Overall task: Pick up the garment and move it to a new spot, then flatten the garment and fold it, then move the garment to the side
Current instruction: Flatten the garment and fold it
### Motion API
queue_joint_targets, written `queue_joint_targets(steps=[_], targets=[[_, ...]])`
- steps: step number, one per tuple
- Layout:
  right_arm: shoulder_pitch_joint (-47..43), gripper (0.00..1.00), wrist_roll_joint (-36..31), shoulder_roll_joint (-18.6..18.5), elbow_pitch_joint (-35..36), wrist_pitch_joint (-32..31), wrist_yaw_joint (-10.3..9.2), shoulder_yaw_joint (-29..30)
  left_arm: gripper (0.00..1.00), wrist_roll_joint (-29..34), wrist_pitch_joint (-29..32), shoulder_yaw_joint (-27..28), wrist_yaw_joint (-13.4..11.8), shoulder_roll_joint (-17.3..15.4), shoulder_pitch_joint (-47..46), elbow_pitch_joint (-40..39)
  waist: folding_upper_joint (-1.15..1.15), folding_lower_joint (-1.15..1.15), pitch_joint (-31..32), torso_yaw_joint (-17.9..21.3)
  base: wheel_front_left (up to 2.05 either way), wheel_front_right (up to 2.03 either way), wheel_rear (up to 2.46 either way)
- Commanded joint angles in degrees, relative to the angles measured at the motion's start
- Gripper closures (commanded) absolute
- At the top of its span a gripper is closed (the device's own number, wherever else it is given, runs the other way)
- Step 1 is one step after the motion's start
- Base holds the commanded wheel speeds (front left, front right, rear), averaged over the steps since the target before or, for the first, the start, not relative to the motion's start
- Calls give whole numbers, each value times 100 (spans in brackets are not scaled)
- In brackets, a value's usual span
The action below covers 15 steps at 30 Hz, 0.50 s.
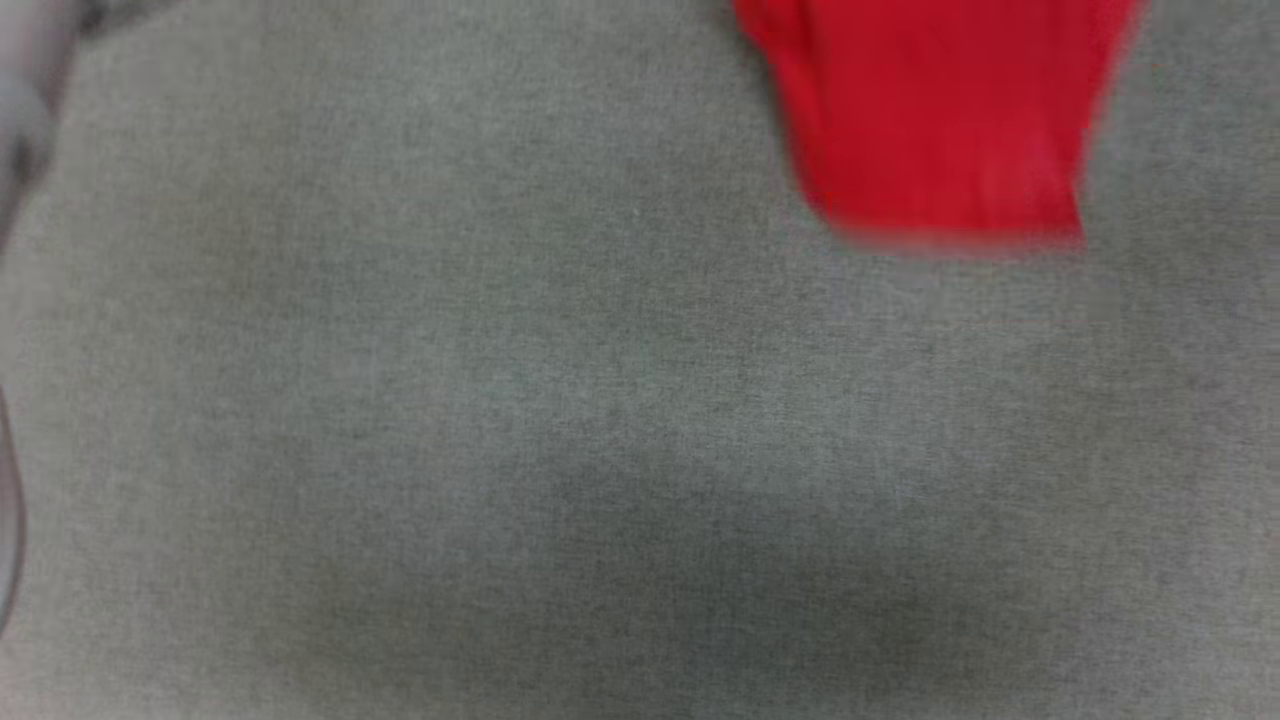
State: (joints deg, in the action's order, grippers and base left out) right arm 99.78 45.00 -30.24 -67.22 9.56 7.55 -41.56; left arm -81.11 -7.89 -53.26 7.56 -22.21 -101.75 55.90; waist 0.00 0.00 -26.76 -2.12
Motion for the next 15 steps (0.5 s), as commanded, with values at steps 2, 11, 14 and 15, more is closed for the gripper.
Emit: queue_joint_targets(steps=[2, 11, 14, 15], targets=[[267, 100, -101, 108, -321, 252, -12, 185, 100, 2, -266, 96, -18, 71, -200, 109, 0, 0, 170, 50, 0, 0, 0], [-490, 100, -120, 391, -453, 218, -11, 53, 100, -131, -177, -278, -16, 44, 720, -532, 0, 0, 496, 38, 0, 0, 0], [-1139, 100, 24, 326, -76, 55, -10, -108, 100, -345, -50, -430, -16, -173, 1512, -1023, 0, 0, 559, 53, 0, 0, 0], [-1392, 100, 128, 271, 114, -16, -10, -161, 100, -392, -61, -485, -16, -277, 1801, -1205, 0, 0, 582, 63, 0, 0, 0]])
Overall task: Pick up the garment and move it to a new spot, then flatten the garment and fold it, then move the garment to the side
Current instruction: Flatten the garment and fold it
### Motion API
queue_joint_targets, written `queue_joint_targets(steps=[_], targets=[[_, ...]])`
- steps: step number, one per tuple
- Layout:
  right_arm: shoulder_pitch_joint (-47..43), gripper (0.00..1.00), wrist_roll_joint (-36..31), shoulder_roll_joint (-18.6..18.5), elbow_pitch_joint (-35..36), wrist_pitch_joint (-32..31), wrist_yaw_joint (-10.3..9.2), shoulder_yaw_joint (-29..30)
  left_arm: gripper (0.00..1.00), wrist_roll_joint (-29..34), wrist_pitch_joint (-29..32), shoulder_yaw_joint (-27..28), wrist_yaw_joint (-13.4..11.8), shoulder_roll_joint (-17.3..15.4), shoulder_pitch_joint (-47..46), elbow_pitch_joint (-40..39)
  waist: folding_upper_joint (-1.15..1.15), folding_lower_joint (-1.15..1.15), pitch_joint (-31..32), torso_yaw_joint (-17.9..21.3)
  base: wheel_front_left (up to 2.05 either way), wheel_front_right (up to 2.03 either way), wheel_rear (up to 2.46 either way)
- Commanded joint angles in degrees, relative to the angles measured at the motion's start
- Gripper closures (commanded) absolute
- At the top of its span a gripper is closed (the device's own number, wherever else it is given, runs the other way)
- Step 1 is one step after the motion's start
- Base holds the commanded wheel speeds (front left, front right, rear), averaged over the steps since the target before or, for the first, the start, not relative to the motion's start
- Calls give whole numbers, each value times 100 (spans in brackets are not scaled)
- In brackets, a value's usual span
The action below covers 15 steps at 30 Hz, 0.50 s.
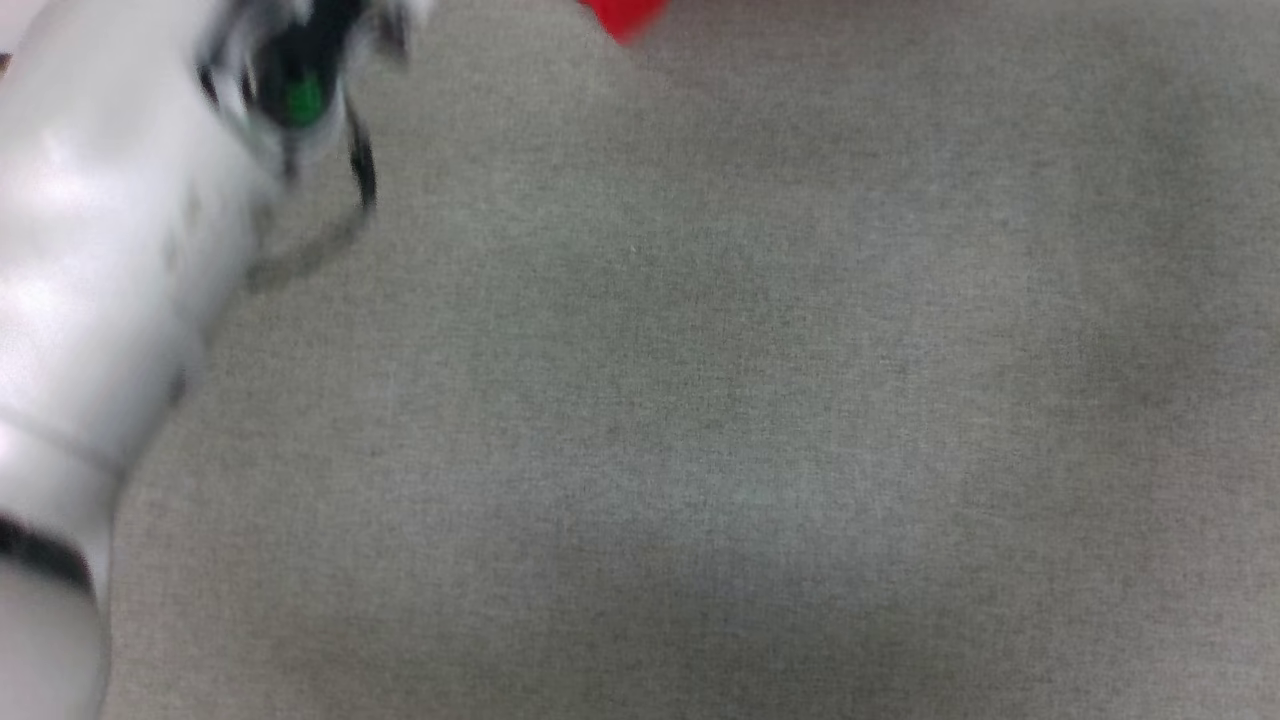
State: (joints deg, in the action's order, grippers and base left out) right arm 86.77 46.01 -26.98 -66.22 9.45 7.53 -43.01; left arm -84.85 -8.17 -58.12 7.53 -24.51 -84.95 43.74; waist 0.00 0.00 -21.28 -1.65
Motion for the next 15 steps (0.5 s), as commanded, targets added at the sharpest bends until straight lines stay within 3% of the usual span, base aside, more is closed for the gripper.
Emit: queue_joint_targets(steps=[1, 5, 9, 15], targets=[[-357, 100, 125, -130, 203, -85, -8, -88, 100, -136, -52, -15, -13, -122, 422, -200, 0, 0, 71, 17, 0, 0, 0], [-1484, 100, 545, -555, 1198, -517, -8, -375, 100, -369, -43, -241, -11, -524, 1549, -1099, 0, 0, 246, -2, 0, 0, 0], [-2725, 100, 973, -1224, 2322, -998, -8, -518, 100, -530, -79, -450, -10, -950, 2510, -1973, 0, 0, 424, -30, 0, 0, 0], [-4533, 100, 1641, -2182, 4024, -1650, -8, -289, 100, -510, -295, -740, -10, -1647, 3611, -3096, 0, 0, 704, -10, 0, 0, 0]])
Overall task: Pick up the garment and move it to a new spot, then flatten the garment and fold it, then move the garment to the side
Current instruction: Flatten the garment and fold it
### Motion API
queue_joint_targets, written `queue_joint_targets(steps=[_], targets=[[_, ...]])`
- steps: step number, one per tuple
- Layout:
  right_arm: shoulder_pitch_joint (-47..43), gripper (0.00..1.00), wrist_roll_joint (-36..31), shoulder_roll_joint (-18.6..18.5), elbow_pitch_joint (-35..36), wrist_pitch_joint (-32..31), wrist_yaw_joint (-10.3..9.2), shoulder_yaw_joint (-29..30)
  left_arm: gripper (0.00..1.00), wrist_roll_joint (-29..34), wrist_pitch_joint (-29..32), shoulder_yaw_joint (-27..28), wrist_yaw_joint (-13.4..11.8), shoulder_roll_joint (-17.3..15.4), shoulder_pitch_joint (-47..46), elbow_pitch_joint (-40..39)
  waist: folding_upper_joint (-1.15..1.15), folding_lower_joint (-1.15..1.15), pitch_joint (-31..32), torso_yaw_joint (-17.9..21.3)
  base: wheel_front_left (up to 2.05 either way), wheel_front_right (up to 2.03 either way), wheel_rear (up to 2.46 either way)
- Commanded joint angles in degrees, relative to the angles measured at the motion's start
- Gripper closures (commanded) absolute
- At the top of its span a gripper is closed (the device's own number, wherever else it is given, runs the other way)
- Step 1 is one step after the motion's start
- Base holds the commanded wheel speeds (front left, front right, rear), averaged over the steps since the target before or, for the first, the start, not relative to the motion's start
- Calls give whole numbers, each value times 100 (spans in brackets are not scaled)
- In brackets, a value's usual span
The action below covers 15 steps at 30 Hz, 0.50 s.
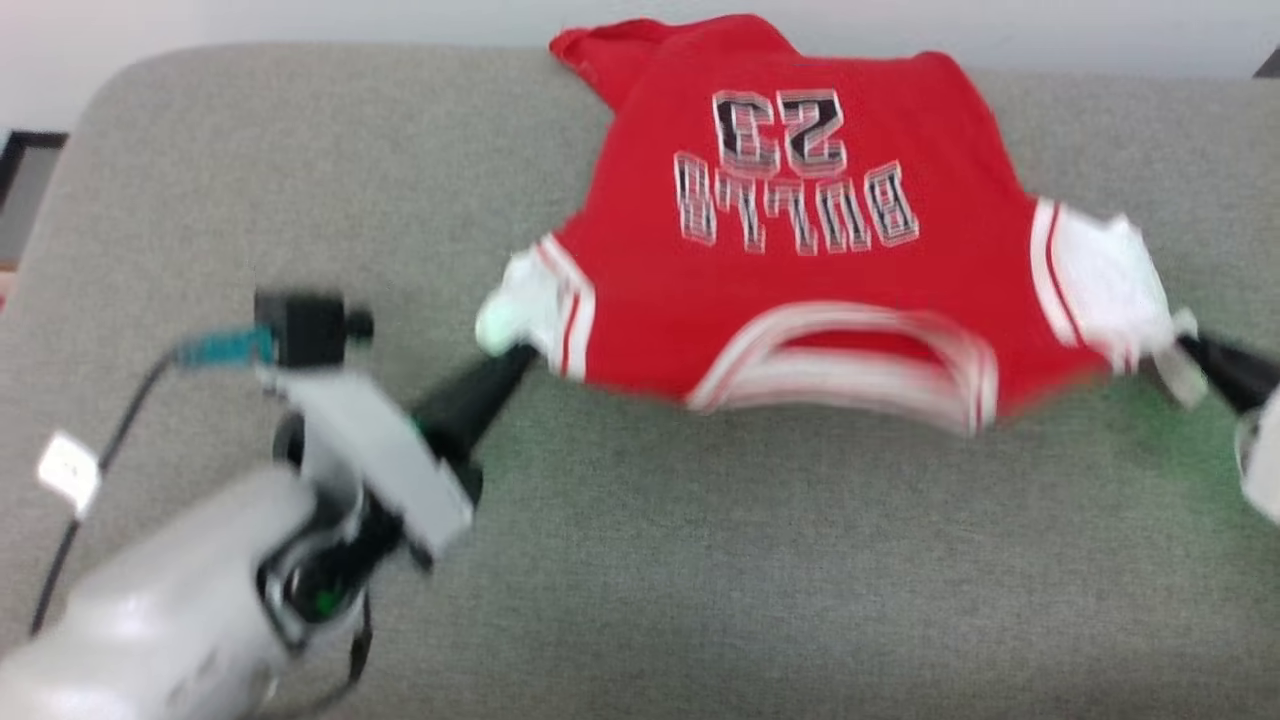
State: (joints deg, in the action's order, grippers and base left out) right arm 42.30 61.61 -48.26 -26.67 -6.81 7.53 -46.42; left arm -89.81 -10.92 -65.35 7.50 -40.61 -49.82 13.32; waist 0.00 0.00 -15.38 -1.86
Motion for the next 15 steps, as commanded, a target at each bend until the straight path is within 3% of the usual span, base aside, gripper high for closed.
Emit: queue_joint_targets(steps=[1, 10, 15], targets=[[-370, 100, 135, -184, 309, -114, -8, 136, 100, -11, -53, -58, -7, -149, 260, -248, 0, 0, 153, 23, 0, 0, 0], [-2342, 100, 376, -1011, 1959, -801, -8, 995, 100, 191, -56, -475, -7, -1060, 1213, -1215, 0, 0, 280, 74, 0, 0, 0], [-3491, 100, 284, -1187, 2663, -1184, -8, 1736, 100, 162, 34, -588, -40, -1551, 1623, -1751, 0, 0, 249, 62, 0, 0, 0]])
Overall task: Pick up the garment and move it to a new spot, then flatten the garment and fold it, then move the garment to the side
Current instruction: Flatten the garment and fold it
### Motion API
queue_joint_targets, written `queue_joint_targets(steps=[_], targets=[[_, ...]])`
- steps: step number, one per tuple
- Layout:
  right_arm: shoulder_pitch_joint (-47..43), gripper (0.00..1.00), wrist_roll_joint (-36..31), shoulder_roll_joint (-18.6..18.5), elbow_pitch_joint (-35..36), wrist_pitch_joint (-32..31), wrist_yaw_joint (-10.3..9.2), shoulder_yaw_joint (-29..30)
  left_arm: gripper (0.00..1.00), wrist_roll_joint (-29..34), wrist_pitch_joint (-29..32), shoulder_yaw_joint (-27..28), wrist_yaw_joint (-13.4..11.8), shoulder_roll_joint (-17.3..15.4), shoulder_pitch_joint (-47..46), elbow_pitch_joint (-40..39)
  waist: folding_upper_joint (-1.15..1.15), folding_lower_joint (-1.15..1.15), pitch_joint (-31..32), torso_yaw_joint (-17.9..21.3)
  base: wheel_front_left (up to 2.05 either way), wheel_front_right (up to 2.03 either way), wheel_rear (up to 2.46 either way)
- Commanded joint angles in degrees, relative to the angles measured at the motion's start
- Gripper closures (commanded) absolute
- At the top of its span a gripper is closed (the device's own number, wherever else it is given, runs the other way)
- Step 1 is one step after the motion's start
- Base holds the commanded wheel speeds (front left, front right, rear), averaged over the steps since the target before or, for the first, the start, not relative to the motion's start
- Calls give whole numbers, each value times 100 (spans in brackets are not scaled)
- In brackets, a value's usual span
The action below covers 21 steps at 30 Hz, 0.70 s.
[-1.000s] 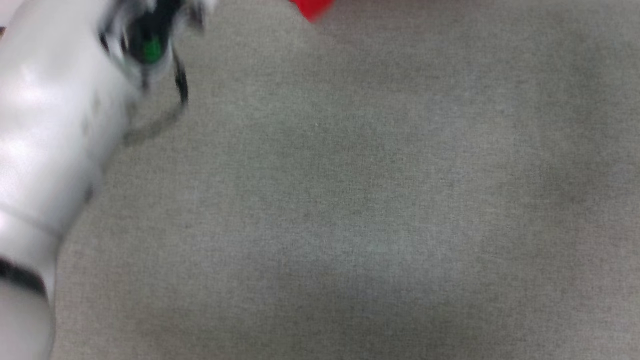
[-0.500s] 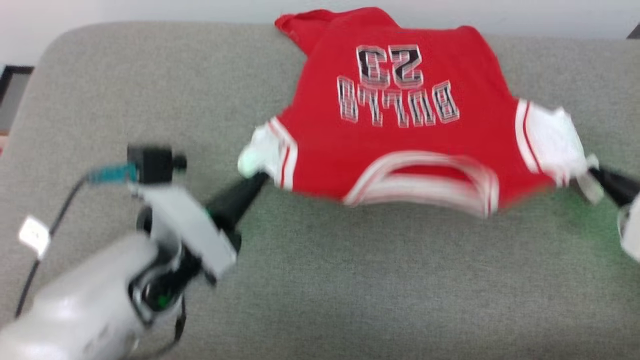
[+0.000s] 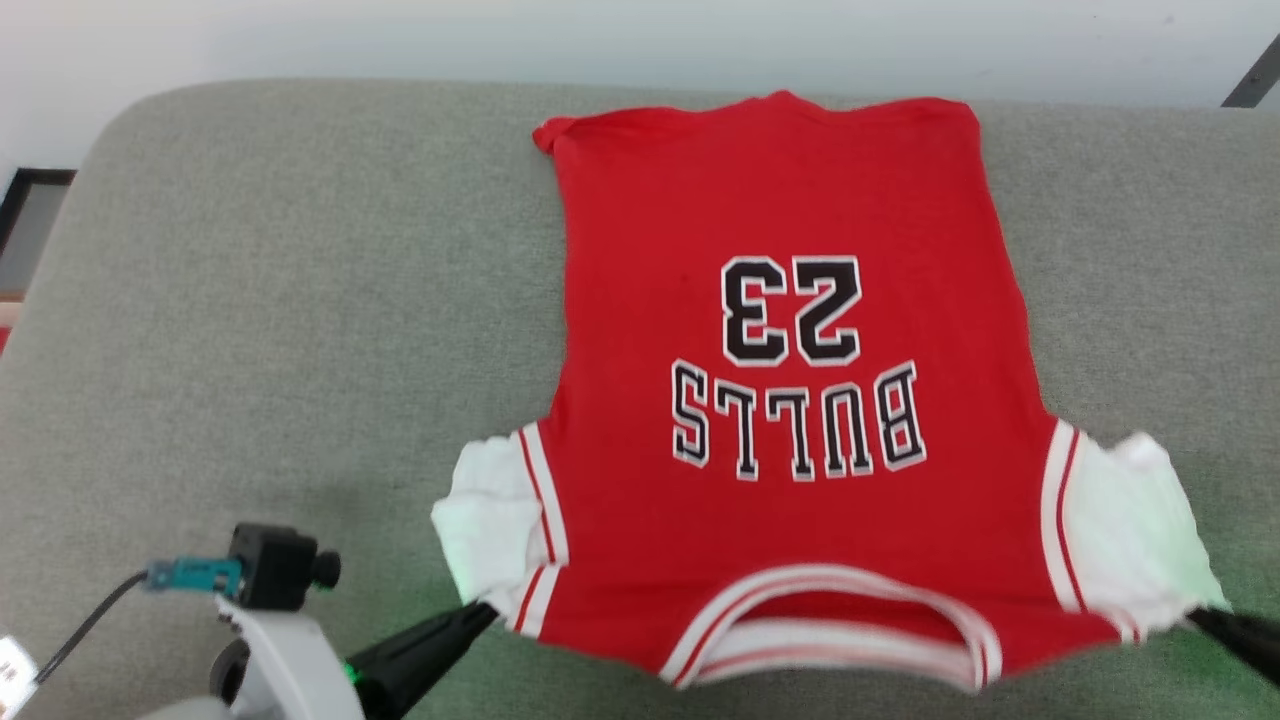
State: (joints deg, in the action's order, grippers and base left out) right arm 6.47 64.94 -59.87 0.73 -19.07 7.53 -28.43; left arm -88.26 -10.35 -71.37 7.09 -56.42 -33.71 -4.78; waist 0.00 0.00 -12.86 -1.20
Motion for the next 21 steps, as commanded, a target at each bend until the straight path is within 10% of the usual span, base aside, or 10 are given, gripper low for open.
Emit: queue_joint_targets(steps=[1, 8, 21], targets=[[-145, 100, -27, -19, 50, -40, -8, 113, 100, 11, -13, 6, -25, -58, 77, -40, 0, 0, -18, -8, 0, 0, 0], [-1515, 100, -473, 438, 914, -669, -7, 1453, 100, 40, -69, -28, -300, -283, 328, -511, 0, 0, -115, -29, 0, 0, 0], [-1135, 100, -2140, 1815, 998, -2085, -6, 1630, 100, 223, 137, -100, -208, 882, 216, 908, 0, 0, -312, -83, 0, 0, 0]])
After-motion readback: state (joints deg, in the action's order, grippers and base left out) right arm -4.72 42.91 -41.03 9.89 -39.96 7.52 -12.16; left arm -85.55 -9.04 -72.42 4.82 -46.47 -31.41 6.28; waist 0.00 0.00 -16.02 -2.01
